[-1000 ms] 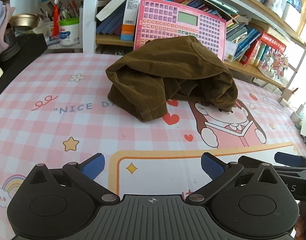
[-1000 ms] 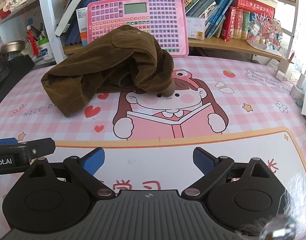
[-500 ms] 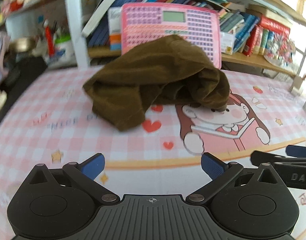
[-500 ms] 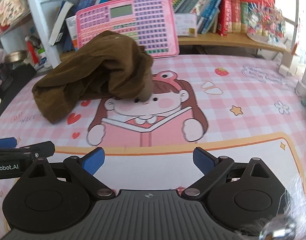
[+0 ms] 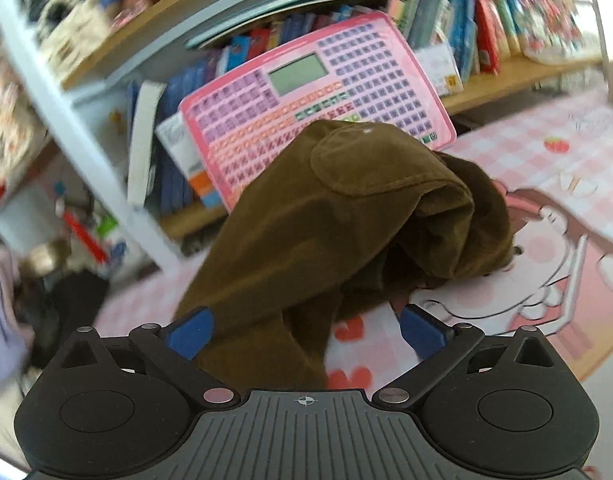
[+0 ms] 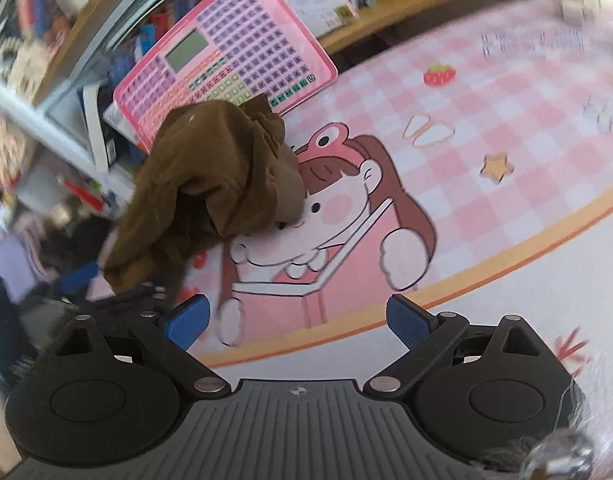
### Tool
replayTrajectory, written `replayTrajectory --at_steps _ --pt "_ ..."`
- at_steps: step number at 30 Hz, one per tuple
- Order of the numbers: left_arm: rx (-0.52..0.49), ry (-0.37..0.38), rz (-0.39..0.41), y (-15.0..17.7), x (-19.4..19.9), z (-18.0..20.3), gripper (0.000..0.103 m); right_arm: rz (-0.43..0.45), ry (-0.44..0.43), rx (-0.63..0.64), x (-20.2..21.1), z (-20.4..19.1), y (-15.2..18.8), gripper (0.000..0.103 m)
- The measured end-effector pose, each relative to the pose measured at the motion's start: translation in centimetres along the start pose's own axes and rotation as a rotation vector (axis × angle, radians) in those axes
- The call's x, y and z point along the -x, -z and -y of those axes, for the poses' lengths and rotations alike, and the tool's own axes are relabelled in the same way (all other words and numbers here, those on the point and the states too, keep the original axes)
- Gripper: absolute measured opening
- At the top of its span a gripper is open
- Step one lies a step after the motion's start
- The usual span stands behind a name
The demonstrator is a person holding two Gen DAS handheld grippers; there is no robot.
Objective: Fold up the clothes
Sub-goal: 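Grasp the skirt waistband with the left gripper while the right gripper grasps the hem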
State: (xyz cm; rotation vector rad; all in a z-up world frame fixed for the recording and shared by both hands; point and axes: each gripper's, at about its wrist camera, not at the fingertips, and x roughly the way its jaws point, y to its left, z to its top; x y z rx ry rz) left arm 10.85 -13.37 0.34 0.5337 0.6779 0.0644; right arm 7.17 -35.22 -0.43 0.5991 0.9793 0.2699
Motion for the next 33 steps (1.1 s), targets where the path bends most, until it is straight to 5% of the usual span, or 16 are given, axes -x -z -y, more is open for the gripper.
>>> replayTrajectory --at_steps 4,7,11,12,18,24,30,33 --pt "-0.174 -0.109 0.018 -0.4 -2.4 1.8 0.095 -0.028 -0.082 -0.138 -0.6 0.5 -0.6 0.096" --pt "-0.202 -0.160 0.032 -0.7 -3.9 1.2 0.085 -0.047 -0.134 -0.228 -1.2 0.7 -0.9 0.096" --pt "-0.131 -0.127 0.003 -0.8 -4.4 -2.2 0.011 -0.072 -0.230 -0.392 -2.4 1.3 -1.0 0.095" --pt "-0.090 -0.091 -0.001 -0.6 -4.0 -3.4 0.003 -0.077 -0.251 -0.435 -2.7 1.5 -1.0 0.095" --pt "0.117 0.062 0.136 -0.4 5.7 -7.7 0.002 -0.117 -0.363 -0.600 -4.8 1.8 -0.4 0.096" --pt "0.317 0.186 0.210 0.2 15.1 -7.8 0.002 -0.174 -0.532 -0.818 -6.7 1.9 0.9 0.096" --pt "0.444 0.174 0.210 0.9 20.4 -8.2 0.002 -0.221 -0.622 -0.942 -8.2 2.1 2.1 0.095" --pt "0.471 0.116 0.186 1.5 21.7 -8.7 0.002 -0.225 -0.641 -1.022 -8.3 3.1 2.7 0.075"
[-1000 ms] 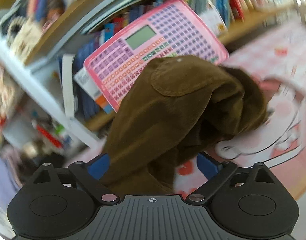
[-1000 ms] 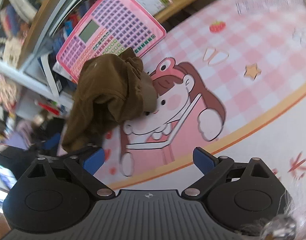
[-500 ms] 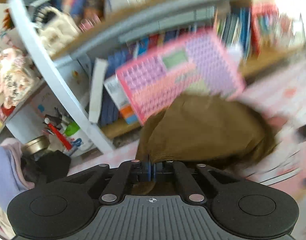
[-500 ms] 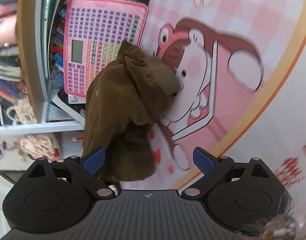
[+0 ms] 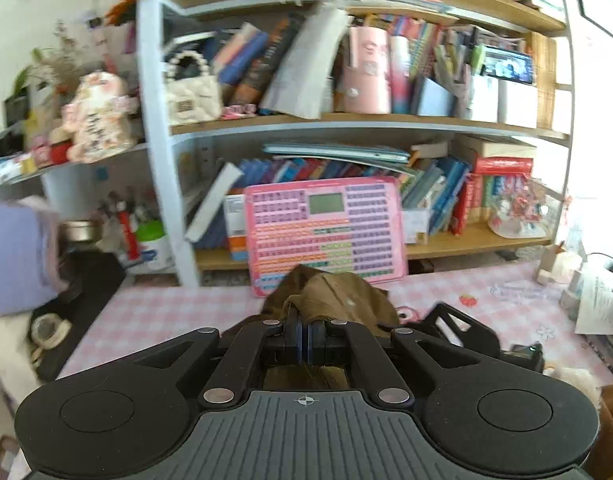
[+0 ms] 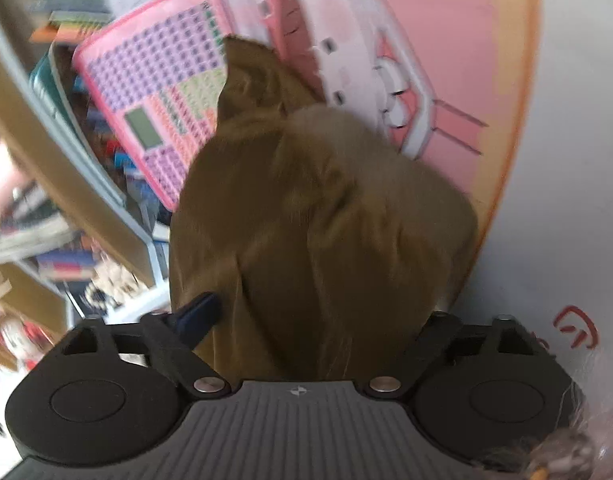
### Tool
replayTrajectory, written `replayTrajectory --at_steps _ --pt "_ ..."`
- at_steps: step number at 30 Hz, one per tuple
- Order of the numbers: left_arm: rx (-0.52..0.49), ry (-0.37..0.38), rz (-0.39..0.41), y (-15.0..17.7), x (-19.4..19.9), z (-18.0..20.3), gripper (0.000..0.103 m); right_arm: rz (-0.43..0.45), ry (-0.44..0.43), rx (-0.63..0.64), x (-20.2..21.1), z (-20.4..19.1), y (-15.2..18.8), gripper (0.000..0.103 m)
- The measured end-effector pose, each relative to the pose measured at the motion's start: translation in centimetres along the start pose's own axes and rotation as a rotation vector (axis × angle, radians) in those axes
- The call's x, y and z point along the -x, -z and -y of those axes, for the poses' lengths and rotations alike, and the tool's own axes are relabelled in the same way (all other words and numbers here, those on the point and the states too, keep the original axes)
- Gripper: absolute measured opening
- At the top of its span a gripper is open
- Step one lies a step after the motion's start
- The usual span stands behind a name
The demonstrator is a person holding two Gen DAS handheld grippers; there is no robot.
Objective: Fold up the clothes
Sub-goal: 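Grasp the skirt waistband with the left gripper while the right gripper grasps the hem, then lift the skirt with both grippers and shake it open in the air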
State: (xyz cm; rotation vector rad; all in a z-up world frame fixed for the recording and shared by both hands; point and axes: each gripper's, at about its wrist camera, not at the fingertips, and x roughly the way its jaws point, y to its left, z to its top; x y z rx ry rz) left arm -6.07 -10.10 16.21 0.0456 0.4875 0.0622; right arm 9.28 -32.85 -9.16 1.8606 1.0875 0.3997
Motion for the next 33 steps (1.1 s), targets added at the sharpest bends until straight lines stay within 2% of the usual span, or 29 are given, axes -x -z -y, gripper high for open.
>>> replayTrajectory --at_steps 2,4,6,9,15,19,20,22,26,27,30,31,33 --pt "0.015 -0.028 -0.038 0.9 -0.1 -0.3 0.002 0.010 -0.015 -0.022 0.9 0.1 -0.4 0.038" --pt "0.035 -0.049 -0.084 1.8 -0.3 -0.7 0.002 0.030 -0.044 0.007 2.3 -0.8 -1.0 0.023" --pt "0.051 -0.058 -0.128 2.8 -0.7 -0.8 0.002 0.051 -0.083 0.046 3.9 -1.9 -1.7 0.016" --pt "0.025 -0.010 -0.179 4.1 -1.7 0.6 0.002 0.088 -0.108 0.126 6.0 -3.9 -2.3 0.008" --pt "0.003 0.061 -0.229 5.5 -2.9 2.2 0.016 0.189 -0.113 0.275 10.0 -6.7 -3.2 0.005" --pt "0.026 0.084 -0.199 5.7 -2.3 2.4 0.028 0.297 -0.129 0.397 12.5 -10.5 -4.4 0.005" --pt "0.035 0.087 -0.186 5.7 -2.1 2.3 0.029 0.325 -0.151 0.468 13.4 -12.4 -4.4 0.005" --pt "0.059 0.094 -0.161 5.6 -1.9 1.8 0.029 0.374 -0.210 0.705 15.1 -17.3 -2.8 0.005" --pt "0.125 0.101 -0.124 5.5 -2.2 0.3 0.029 0.430 -0.315 1.265 17.1 -26.3 5.5 0.005" --pt "0.137 0.101 -0.117 5.4 -2.3 -0.2 0.029 0.404 -0.338 1.366 16.9 -27.4 7.6 0.005" --pt "0.161 0.099 -0.103 5.3 -2.7 -1.6 0.030 0.228 -0.274 1.562 13.4 -28.2 12.7 0.005" --pt "0.164 0.098 -0.101 5.4 -2.8 -2.1 0.030 0.167 -0.226 1.594 11.7 -27.4 13.8 0.005" --pt "0.175 0.091 -0.117 6.0 -3.1 -3.4 0.037 0.012 -0.064 1.625 7.4 -24.4 15.2 0.005"
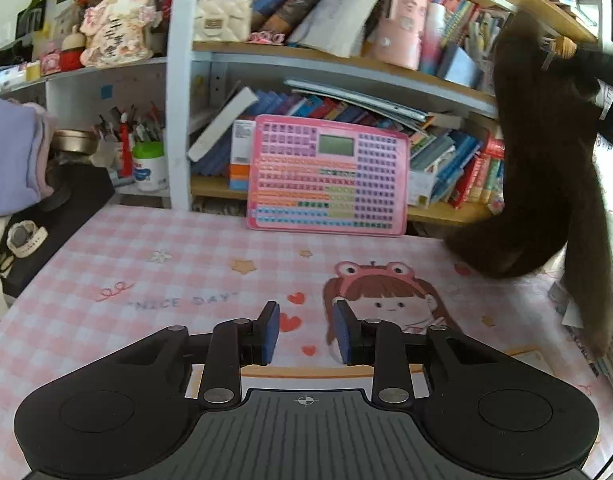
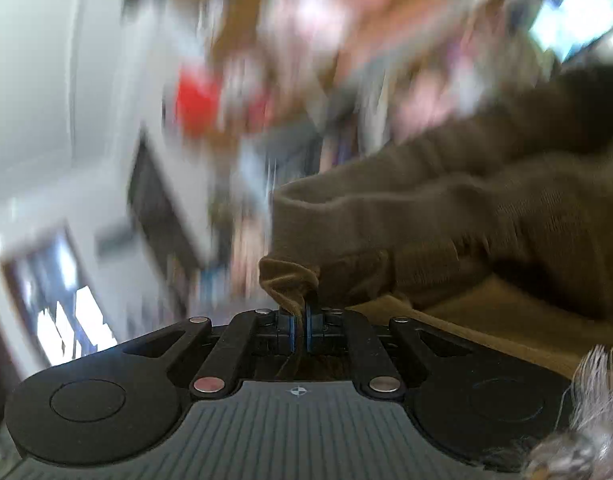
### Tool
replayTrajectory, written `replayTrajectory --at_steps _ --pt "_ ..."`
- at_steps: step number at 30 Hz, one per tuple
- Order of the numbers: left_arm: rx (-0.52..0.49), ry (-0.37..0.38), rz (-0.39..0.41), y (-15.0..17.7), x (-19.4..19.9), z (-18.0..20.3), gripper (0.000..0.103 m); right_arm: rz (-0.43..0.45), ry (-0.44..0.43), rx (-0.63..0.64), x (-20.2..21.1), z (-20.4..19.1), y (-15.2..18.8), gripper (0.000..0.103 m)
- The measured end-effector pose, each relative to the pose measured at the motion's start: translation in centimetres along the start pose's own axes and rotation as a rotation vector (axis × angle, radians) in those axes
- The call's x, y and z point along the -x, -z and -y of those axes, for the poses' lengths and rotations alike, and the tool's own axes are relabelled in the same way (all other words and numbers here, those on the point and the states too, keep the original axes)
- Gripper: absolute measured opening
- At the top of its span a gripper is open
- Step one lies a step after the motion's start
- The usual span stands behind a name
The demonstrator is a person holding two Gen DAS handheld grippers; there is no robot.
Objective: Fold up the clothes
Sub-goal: 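Lift the skirt with both grippers and shake it open in the air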
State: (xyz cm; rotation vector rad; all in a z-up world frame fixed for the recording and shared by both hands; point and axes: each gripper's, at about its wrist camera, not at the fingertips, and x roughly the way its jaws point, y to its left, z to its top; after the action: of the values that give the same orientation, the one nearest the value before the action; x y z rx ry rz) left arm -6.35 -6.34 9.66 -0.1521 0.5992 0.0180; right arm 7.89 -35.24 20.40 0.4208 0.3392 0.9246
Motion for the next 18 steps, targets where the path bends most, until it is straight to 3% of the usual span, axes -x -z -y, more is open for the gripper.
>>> replayTrajectory --at_steps 5,7,10,13,18 --pt "0.038 -0.033 -0.062 1.5 -0.7 -3.7 0.038 -0.583 0.106 -0.116 -10.1 -0.7 15.6 0.005" --pt "0.049 -0.041 -0.075 2.1 -0.5 -5.2 0.038 -0.735 0.158 -0.113 -12.0 -1.2 21.0 0.005" --pt "0.063 -0.058 -0.089 2.7 -0.5 -7.1 0.038 -0.812 0.152 -0.109 -13.1 -2.4 23.8 0.006" --pt "0.077 -0.063 -0.095 2.8 -0.9 -8.6 0.038 -0.836 0.144 -0.074 -14.5 -4.0 24.6 0.009" --pt "0.055 -0.009 -0.112 2.4 -3.0 -9.1 0.038 -0.857 0.153 -0.021 -16.2 -5.3 26.8 0.018"
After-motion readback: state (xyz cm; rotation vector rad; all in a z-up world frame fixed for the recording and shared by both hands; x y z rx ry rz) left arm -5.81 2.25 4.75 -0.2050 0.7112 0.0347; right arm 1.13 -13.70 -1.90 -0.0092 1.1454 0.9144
